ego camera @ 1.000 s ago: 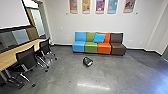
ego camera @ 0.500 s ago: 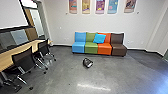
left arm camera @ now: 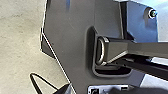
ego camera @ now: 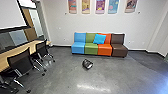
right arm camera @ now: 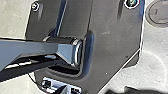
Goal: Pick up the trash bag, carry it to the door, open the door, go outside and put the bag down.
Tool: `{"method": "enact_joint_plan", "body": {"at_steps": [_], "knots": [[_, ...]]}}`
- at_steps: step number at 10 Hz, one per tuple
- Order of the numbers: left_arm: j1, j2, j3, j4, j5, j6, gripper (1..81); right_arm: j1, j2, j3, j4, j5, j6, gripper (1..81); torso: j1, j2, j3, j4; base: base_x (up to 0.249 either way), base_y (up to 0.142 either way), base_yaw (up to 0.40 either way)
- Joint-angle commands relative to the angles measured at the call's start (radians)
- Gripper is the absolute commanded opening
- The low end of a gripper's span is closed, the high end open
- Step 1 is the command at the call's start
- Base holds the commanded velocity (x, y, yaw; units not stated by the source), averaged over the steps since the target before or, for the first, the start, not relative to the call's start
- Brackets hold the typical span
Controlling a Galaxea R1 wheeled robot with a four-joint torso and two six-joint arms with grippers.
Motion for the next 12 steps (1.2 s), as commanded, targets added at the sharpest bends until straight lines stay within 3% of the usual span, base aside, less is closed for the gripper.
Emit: {"method": "enact_joint_plan", "body": {"at_steps": [1, 12], "knots": [[-0.026, 0.013, 0.004, -0.002, 0.064, 0.006, 81.1, 0.031, -0.008, 0.002, 0.005, -0.060, -0.003, 81.1, 0.000, 0.000, 0.000, 0.000, 0.144, 0.000, 0.000], [-0.026, -0.004, 0.001, -0.001, 0.064, 0.006, 81.1, 0.031, -0.001, 0.002, 0.000, -0.060, -0.003, 81.1, 0.000, 0.000, 0.000, 0.000, 0.144, 0.000, 0.000]]}}
